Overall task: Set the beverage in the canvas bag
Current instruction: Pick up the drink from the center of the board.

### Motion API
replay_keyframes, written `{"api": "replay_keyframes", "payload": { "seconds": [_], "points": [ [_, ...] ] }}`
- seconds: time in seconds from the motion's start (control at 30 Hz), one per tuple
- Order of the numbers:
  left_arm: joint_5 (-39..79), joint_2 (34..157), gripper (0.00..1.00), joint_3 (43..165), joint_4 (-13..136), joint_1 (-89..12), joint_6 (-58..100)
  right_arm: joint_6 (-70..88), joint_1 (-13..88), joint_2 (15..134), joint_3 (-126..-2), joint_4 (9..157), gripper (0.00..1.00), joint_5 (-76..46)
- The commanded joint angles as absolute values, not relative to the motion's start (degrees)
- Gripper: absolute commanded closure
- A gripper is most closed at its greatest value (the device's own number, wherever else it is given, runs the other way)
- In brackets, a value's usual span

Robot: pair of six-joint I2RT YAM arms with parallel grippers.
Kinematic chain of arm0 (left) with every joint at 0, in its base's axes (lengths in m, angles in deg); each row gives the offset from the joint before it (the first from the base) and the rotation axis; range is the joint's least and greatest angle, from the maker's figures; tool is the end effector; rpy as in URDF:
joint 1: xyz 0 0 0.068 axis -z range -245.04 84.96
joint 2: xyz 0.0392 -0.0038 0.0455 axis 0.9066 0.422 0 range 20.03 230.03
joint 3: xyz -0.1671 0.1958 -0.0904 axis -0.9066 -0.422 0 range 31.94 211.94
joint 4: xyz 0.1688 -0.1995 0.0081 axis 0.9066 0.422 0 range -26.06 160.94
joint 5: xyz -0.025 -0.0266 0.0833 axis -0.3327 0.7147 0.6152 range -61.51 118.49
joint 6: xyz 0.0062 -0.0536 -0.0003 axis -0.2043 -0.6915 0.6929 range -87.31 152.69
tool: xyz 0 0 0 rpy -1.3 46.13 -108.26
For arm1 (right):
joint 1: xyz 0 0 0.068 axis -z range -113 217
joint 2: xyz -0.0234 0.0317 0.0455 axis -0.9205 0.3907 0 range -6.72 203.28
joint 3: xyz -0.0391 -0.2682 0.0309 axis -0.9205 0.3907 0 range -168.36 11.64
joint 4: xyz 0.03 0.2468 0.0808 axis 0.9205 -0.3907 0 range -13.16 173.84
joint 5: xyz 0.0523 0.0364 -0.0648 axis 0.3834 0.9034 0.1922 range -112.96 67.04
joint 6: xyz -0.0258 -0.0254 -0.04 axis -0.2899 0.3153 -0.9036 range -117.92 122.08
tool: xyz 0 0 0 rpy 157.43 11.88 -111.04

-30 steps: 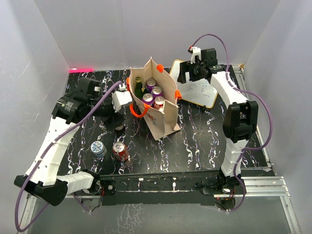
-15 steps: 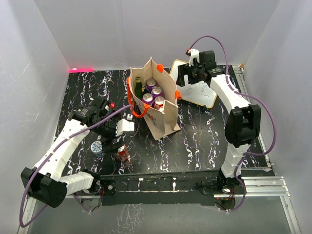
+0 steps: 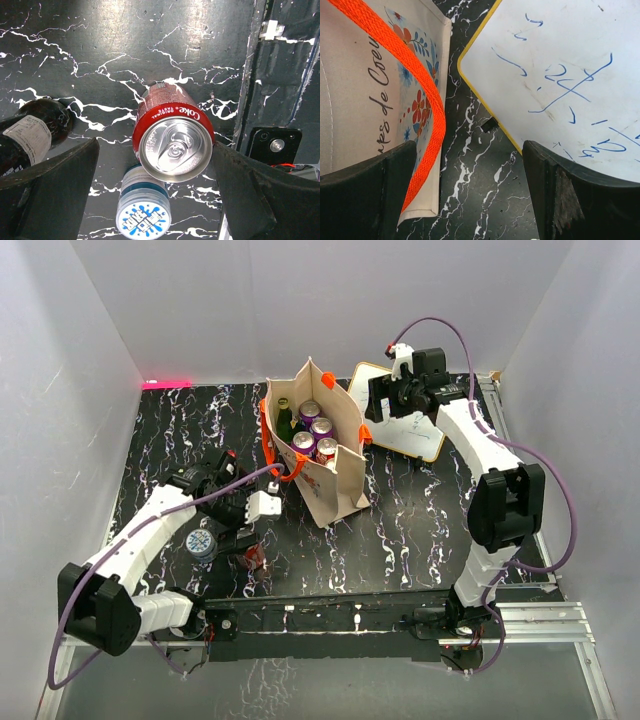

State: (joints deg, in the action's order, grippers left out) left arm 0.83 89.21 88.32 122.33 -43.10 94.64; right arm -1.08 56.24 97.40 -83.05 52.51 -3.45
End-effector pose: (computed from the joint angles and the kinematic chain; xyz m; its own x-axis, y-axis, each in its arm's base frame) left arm 0.1908 -0.0947 0.2645 0.0018 0.8420 -0.5394 0.9958 0.0479 0.0780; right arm 0.4078 0.0896 0.3183 -0.6171 -0.1702 -0.7683 -0.4592 0.8707 0.1760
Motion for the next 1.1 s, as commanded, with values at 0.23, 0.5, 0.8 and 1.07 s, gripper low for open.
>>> {"api": "replay_keyframes", "payload": {
  "seconds": [0.23,0.5,0.8,1.07],
  "points": [
    [-1.91,90.95,0.08,85.17,121.31,-42.45,95.85,-2.92,56.1,93.68,-81.29,55.67,0.09,-5.29],
    [-1.2,92.31,0.22,82.79,116.97,-41.95,91.72,-2.83,56.13,93.65,-81.36,55.71,0.09,-5.19],
    [-2.31,93.72,0.76,87.61,120.17,-41.27,89.67,-2.69,56.11,93.7,-81.02,55.7,0.09,-5.2],
    [-7.41,97.9,1.0,109.9,121.02,-40.22,79.53,-4.3,56.12,93.69,-86.18,52.13,0.09,-0.99]
  ]
}}
